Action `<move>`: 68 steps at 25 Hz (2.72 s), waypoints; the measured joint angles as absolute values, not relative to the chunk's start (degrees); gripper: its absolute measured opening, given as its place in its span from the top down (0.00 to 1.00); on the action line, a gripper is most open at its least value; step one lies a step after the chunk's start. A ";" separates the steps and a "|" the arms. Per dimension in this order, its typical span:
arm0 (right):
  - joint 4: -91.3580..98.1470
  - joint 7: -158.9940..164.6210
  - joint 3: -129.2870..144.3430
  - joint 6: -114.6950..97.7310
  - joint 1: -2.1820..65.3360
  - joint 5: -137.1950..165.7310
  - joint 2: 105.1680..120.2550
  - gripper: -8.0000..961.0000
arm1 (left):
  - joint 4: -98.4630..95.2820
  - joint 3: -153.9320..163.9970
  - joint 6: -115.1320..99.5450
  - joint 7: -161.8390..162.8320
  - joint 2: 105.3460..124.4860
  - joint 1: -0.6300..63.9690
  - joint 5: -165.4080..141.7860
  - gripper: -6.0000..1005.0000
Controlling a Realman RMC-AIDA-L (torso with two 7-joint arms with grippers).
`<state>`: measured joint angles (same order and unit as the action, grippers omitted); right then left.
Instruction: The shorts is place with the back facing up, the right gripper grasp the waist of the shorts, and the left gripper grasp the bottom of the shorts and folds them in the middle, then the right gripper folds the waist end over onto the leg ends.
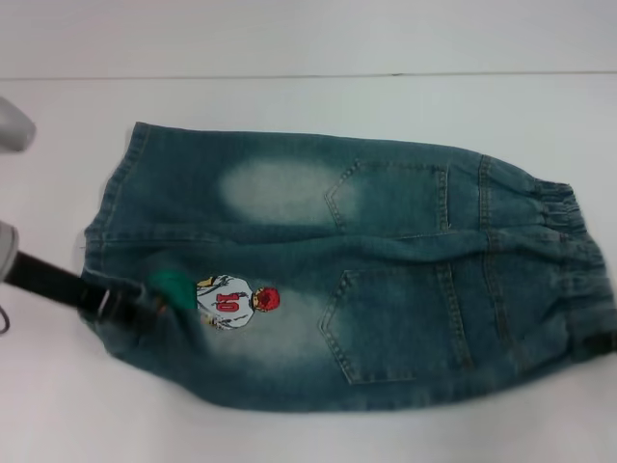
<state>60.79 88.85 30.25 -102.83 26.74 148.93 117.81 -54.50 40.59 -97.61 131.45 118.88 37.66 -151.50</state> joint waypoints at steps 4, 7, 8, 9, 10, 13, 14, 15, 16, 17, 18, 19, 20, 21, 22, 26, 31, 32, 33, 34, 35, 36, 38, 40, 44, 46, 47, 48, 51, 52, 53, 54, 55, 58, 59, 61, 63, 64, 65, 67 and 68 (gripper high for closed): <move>61.03 89.00 26.50 -100.88 26.53 145.62 117.16 0.94 | -55.52 38.56 -95.86 130.05 118.12 37.08 -146.54 0.91; 61.70 89.34 25.01 -99.39 26.53 143.24 117.14 0.94 | -55.54 36.23 -93.66 128.59 117.78 37.04 -143.87 0.90; 62.02 89.67 24.59 -98.76 26.54 142.47 117.19 0.94 | -55.54 35.62 -92.74 127.89 117.68 37.01 -142.80 0.90; 62.31 90.06 24.28 -97.84 26.57 141.67 117.22 0.94 | -55.49 35.13 -91.77 127.17 117.60 36.99 -141.66 0.90; 62.49 90.60 23.98 -96.78 26.64 140.68 117.26 0.94 | -55.37 34.87 -90.59 126.52 117.54 36.96 -140.55 0.90; 62.62 92.26 23.62 -93.85 26.88 137.90 117.32 0.94 | -54.76 34.60 -86.03 125.74 117.52 36.95 -139.01 0.89; 62.65 92.89 23.59 -92.82 26.94 136.89 117.34 0.94 | -54.61 34.61 -84.58 125.71 117.57 36.98 -138.75 0.89; 62.68 93.38 23.57 -91.71 27.02 135.91 117.36 0.94 | -54.46 34.63 -83.02 125.60 117.69 37.03 -138.41 0.89; 62.70 93.82 23.55 -90.79 27.07 135.09 117.37 0.94 | -54.35 34.65 -81.86 125.38 117.82 37.07 -137.95 0.89; 62.73 94.30 23.62 -89.54 27.17 134.23 117.37 0.94 | -54.23 34.66 -81.01 125.16 117.89 37.11 -137.61 0.89; 62.73 94.65 23.70 -88.66 27.32 133.76 117.37 0.94 | -53.97 34.76 -79.81 124.82 118.03 37.19 -137.05 0.89; 62.74 95.13 23.79 -87.60 27.57 133.20 117.38 0.94 | -53.72 34.92 -78.73 124.55 118.12 37.26 -136.63 0.88; 62.75 95.66 23.80 -86.67 27.88 132.89 117.39 0.94 | -53.54 35.06 -77.80 124.31 118.22 37.31 -136.35 0.88; 62.75 96.23 23.88 -85.88 28.18 132.61 117.40 0.94 | -53.41 35.17 -76.73 124.05 118.41 37.38 -136.20 0.88; 62.75 96.78 24.05 -85.07 28.55 132.37 117.40 0.94 | -53.35 35.21 -75.70 123.70 118.66 37.41 -136.13 0.88; 62.38 97.34 25.95 -82.10 29.95 132.56 117.52 0.94 | -53.28 35.21 -72.82 122.35 119.60 37.44 -135.84 0.87; 61.91 97.36 29.13 -78.02 30.65 132.50 117.95 0.94 | -53.16 35.48 -70.58 121.74 119.99 37.45 -135.33 0.86; 61.74 97.36 29.46 -77.08 30.76 132.50 117.99 0.94 | -53.13 35.49 -70.14 121.73 120.00 37.45 -135.30 0.86; 61.41 97.36 29.78 -75.97 30.87 132.51 118.01 0.94 | -53.12 35.48 -69.83 121.73 120.00 37.45 -135.28 0.86; 60.97 97.36 30.10 -75.10 30.99 132.54 118.00 0.94 | -53.09 35.48 -69.34 121.73 120.02 37.44 -135.26 0.86; 60.42 97.35 30.50 -73.95 31.12 132.59 117.97 0.94 | -53.03 35.47 -68.83 121.67 120.07 37.44 -135.26 0.86; 59.84 97.35 30.96 -72.97 31.19 132.62 117.92 0.94 | -52.94 35.47 -68.52 121.62 120.10 37.45 -135.25 0.86; 58.70 97.34 31.85 -71.27 31.28 132.65 117.79 0.94 | -52.22 35.71 -67.67 121.49 120.11 37.59 -135.25 0.85; 57.48 97.28 32.60 -69.83 31.32 132.66 117.68 0.94 | -51.32 35.97 -66.88 121.44 119.95 37.88 -135.26 0.85; 54.64 97.13 33.46 -66.76 31.78 132.70 117.39 0.94 | -50.04 36.36 -65.68 120.93 119.81 38.45 -135.35 0.84; 53.14 96.89 33.54 -64.85 32.27 132.81 117.35 0.94 | -49.65 37.00 -64.86 120.82 119.92 38.68 -135.42 0.84; 52.50 96.70 33.74 -63.96 32.51 132.85 117.38 0.94 | -49.21 37.52 -64.12 120.82 119.93 38.80 -135.42 0.84; 51.79 96.42 34.03 -62.83 32.80 132.89 117.45 0.94 | -48.94 37.77 -63.60 120.81 119.93 38.89 -135.41 0.84; 48.77 95.51 35.09 -59.48 34.08 132.95 117.62 0.94 | -47.12 39.78 -60.19 120.68 119.99 39.19 -135.51 0.83; 47.79 95.53 35.40 -58.32 34.60 133.27 117.58 0.94 | -47.12 39.78 -60.19 120.68 119.99 39.19 -135.51 0.83; 46.70 95.58 35.76 -57.37 35.08 133.72 117.51 0.94 | -46.77 40.73 -59.37 120.80 119.99 39.21 -135.83 0.83; 45.99 95.62 36.05 -56.51 35.50 134.16 117.41 0.92 | -46.58 41.31 -58.81 121.01 119.99 39.21 -136.05 0.83; 45.58 95.61 36.16 -55.78 35.70 134.34 117.42 0.90 | -46.42 41.94 -57.83 121.42 120.00 39.13 -136.37 0.82; 45.49 95.36 36.65 -54.57 35.79 134.45 117.71 0.84 | -46.28 42.15 -56.33 121.90 120.07 38.67 -136.49 0.82; 45.76 95.37 36.81 -54.45 35.66 134.44 117.84 0.82 | -46.14 42.14 -56.12 121.93 120.06 38.59 -136.50 0.82; 46.09 95.46 36.87 -54.56 35.46 134.43 117.91 0.78 | -45.85 41.95 -55.74 121.93 119.92 38.32 -136.51 0.81; 46.18 95.60 36.92 -54.96 35.33 134.48 117.85 0.68 | -45.80 41.86 -55.45 121.93 119.76 37.97 -136.53 0.81; 46.19 95.64 36.94 -55.05 35.26 134.51 117.82 0.63 | -45.80 41.86 -55.45 121.93 119.76 37.97 -136.53 0.81; 46.22 95.64 36.97 -55.07 35.13 134.52 117.81 0.58 | -45.79 42.32 -55.93 121.72 119.45 37.83 -136.55 0.81; 46.47 95.67 36.98 -54.89 34.79 134.52 117.92 0.49 | -45.84 42.75 -56.90 121.46 119.14 37.78 -136.57 0.68; 46.62 95.64 36.99 -54.80 34.62 134.50 118.00 0.45 | -45.89 42.92 -57.58 121.38 118.97 37.78 -136.57 0.62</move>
